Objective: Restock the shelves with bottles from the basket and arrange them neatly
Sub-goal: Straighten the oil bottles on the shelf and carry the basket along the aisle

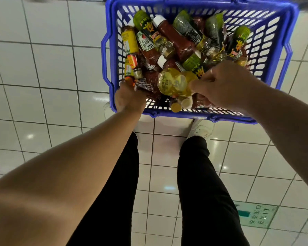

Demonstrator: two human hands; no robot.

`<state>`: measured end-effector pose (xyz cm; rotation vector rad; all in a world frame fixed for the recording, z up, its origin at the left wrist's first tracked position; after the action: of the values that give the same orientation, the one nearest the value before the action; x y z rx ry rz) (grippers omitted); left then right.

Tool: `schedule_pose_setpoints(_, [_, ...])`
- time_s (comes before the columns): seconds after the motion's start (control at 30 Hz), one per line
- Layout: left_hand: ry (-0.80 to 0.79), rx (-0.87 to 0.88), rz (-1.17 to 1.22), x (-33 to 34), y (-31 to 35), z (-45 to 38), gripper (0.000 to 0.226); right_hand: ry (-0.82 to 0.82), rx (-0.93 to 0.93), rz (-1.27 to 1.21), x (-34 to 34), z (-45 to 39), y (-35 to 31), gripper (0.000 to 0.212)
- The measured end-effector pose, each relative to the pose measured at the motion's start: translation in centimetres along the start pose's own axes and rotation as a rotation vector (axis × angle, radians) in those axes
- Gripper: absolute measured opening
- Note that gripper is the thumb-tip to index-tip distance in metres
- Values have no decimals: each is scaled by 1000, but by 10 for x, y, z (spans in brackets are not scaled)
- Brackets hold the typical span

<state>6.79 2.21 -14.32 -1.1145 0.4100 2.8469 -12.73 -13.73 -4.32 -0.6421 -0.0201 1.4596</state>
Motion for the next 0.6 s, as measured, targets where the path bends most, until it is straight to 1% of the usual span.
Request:
schedule_pose_setpoints(0.07, [28, 72, 12, -3, 2, 9, 39, -13, 5, -51, -6, -8, 5, 38])
schedule_pose_setpoints(0.17, [-13, 151, -28, -2, 4, 18, 45, -23, 12, -109, -16, -17, 12, 37])
schedule_pose_setpoints(0.3, [-103, 116, -72, 0, 2, 17, 48, -34, 6, -155, -31, -20, 23, 41])
schedule_pose_setpoints(0.47, [-89, 142, -133, -3, 5, 6, 40, -28, 3, -223, -40, -19, 38, 35])
schedule_pose_setpoints(0.53, [-94, 146, -109, -5, 11, 6, 40, -25, 22, -254, -45, -17, 41, 34])
schedule_pose_setpoints(0.6, [-90, 209, -35, -7, 25, 13, 44, -38, 30, -247, -51, -14, 42, 36])
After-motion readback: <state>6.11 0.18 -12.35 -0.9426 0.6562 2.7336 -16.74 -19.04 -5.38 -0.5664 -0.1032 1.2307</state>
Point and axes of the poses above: each hand's wrist, its own z-axis away from the middle knuckle, its own x-axis out of the palm, y = z × x, the point moved 5 cm from there along -z, towards the middle knuckle, and after that the axes turned 5 degrees about -y, right-handed, at the moved point
